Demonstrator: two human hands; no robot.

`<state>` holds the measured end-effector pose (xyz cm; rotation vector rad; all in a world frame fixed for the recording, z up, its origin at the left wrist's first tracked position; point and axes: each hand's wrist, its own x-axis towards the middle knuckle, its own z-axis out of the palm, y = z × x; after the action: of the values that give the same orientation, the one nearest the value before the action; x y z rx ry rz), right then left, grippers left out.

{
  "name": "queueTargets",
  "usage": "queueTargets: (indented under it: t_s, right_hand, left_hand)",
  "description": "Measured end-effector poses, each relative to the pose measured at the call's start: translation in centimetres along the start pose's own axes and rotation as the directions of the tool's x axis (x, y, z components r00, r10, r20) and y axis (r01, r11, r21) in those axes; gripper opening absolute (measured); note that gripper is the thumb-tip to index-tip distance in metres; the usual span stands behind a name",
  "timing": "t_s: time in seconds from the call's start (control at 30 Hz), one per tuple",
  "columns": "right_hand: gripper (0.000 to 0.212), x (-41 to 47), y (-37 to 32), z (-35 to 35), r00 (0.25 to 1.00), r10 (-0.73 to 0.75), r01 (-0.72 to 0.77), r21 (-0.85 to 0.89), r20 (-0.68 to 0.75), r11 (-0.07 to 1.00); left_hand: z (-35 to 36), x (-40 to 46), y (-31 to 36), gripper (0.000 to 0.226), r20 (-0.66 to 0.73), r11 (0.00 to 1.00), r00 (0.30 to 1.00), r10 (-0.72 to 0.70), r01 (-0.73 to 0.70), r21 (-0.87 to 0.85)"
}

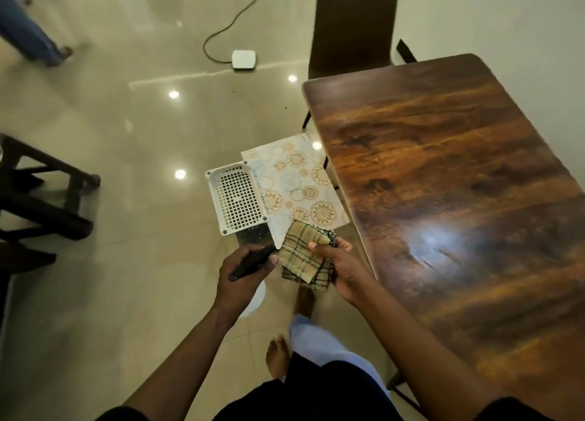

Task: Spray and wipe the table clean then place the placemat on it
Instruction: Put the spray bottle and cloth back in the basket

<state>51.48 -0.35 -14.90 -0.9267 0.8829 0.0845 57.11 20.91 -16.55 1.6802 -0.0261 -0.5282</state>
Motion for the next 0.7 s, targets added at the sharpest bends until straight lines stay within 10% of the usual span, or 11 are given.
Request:
queueTargets:
  t_s: [0.7]
  right_hand:
    - [0.023, 22.2, -5.1, 7.2, 0.994, 0.113, -0.099, -0.434, 0.007, 0.896]
  left_hand:
    - [-3.2, 22.5, -2.1, 0.044, -0.176, 0.978, 0.971, -0.162, 0.134, -0.161]
